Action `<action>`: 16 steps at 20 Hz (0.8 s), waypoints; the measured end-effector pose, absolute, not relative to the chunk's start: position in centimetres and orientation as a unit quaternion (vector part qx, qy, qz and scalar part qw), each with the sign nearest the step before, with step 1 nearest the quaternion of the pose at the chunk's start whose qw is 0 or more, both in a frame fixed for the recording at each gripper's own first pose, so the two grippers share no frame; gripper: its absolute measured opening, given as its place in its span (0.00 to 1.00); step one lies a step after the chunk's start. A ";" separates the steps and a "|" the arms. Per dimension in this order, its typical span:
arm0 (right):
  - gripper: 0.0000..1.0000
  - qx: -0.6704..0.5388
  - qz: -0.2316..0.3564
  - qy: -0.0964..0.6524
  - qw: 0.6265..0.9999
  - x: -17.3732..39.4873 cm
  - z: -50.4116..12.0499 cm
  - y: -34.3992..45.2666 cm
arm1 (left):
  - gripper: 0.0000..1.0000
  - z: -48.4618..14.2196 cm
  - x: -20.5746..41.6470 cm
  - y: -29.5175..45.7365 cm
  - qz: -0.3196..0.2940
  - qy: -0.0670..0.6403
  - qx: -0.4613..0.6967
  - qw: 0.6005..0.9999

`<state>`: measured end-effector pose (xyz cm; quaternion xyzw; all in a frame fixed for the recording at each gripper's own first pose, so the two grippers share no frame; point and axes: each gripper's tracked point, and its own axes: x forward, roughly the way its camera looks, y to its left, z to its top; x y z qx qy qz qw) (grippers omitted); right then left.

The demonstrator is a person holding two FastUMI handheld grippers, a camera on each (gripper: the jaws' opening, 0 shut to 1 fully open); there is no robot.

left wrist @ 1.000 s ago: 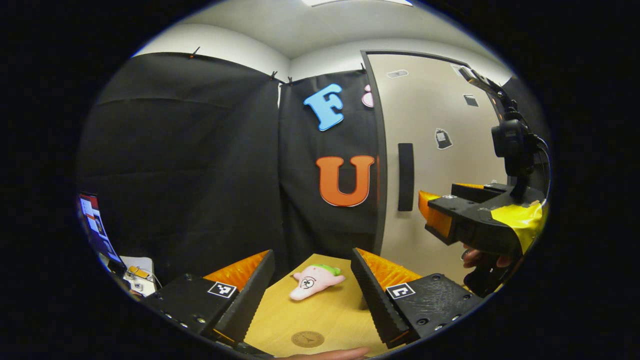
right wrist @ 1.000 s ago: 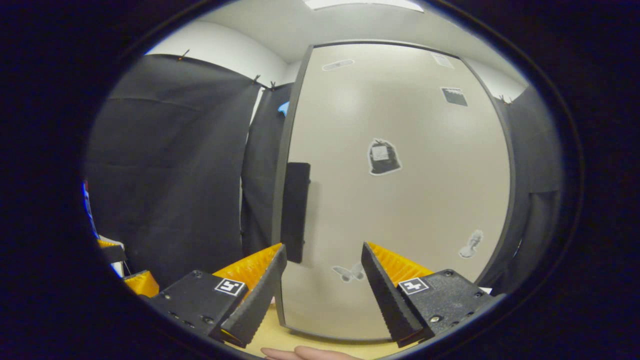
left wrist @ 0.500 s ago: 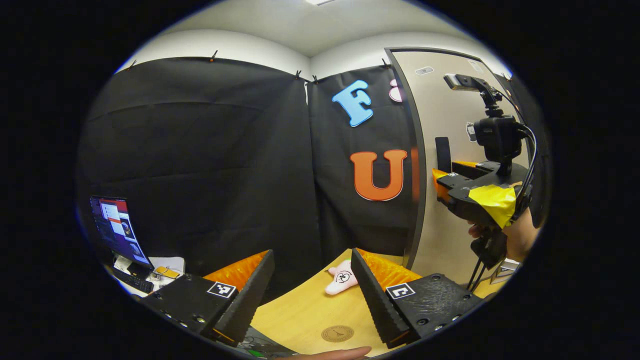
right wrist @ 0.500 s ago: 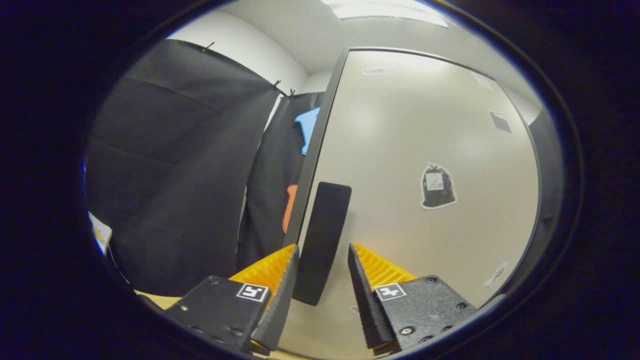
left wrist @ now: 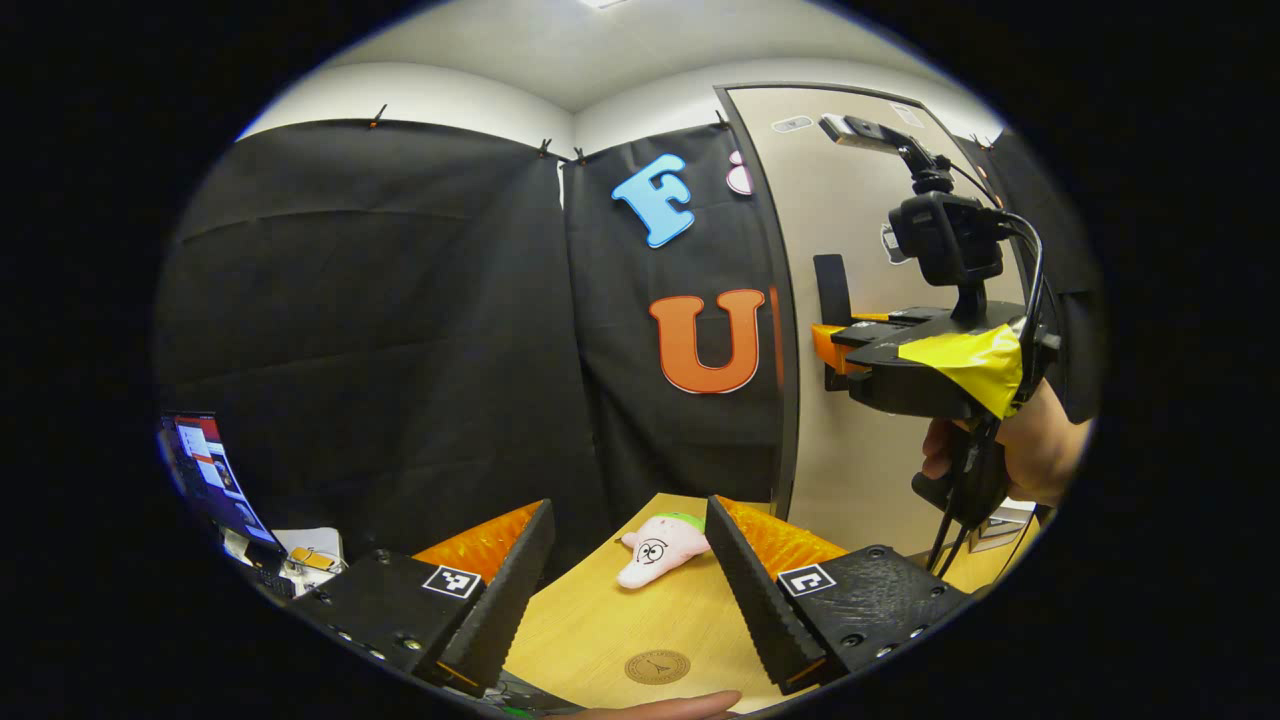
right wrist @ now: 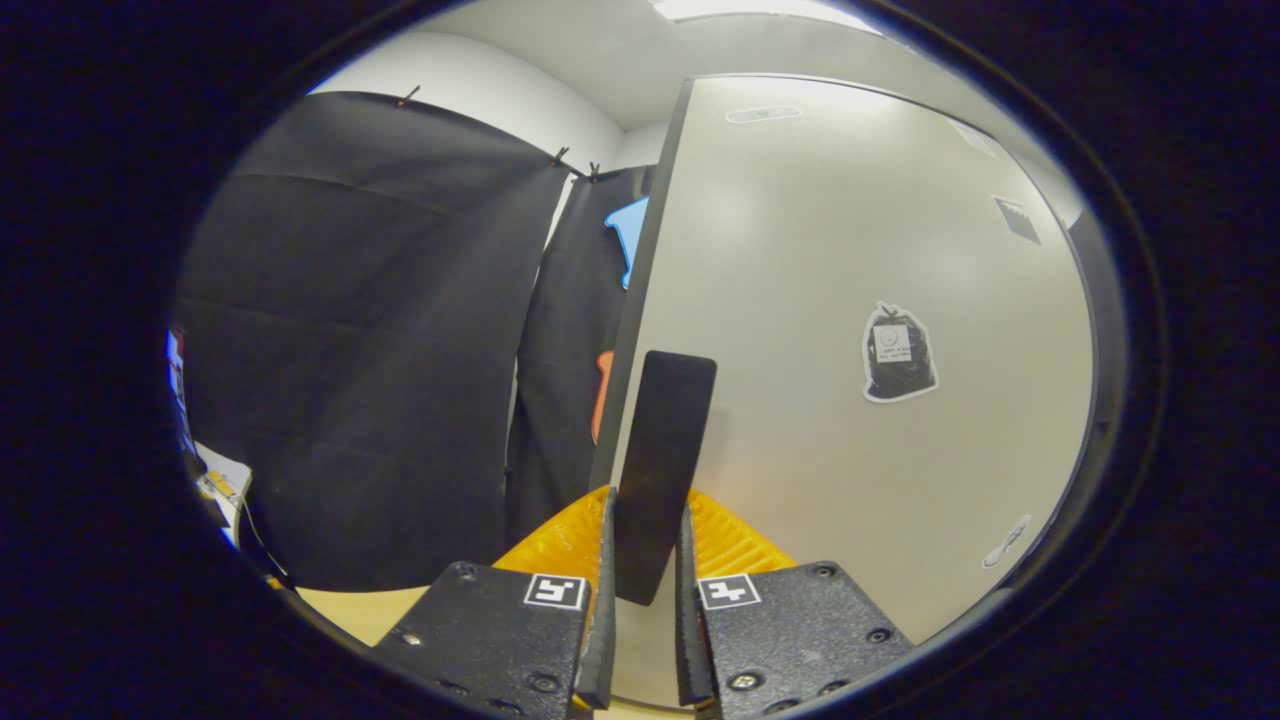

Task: Open the cabinet door with the right hand, grasp the bottle in the cabinet with the left hand and place it on the coaster, then close the cabinet door with the right hand.

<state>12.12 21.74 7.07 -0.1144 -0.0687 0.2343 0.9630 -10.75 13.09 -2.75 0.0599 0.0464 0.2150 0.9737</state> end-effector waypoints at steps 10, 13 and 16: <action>0.28 -0.106 0.280 -0.032 0.954 11.8 7.8 21.6 | 0.94 -6.0 -10.2 12.7 0.165 0.105 0.032 0.980; 0.28 -0.099 0.296 -0.021 0.950 11.6 7.8 21.7 | 0.94 -5.8 -9.8 13.2 0.165 0.102 0.055 0.979; 0.27 -0.088 0.323 0.002 0.942 11.4 7.8 21.8 | 0.94 -4.5 -8.0 15.0 0.157 0.090 0.084 0.980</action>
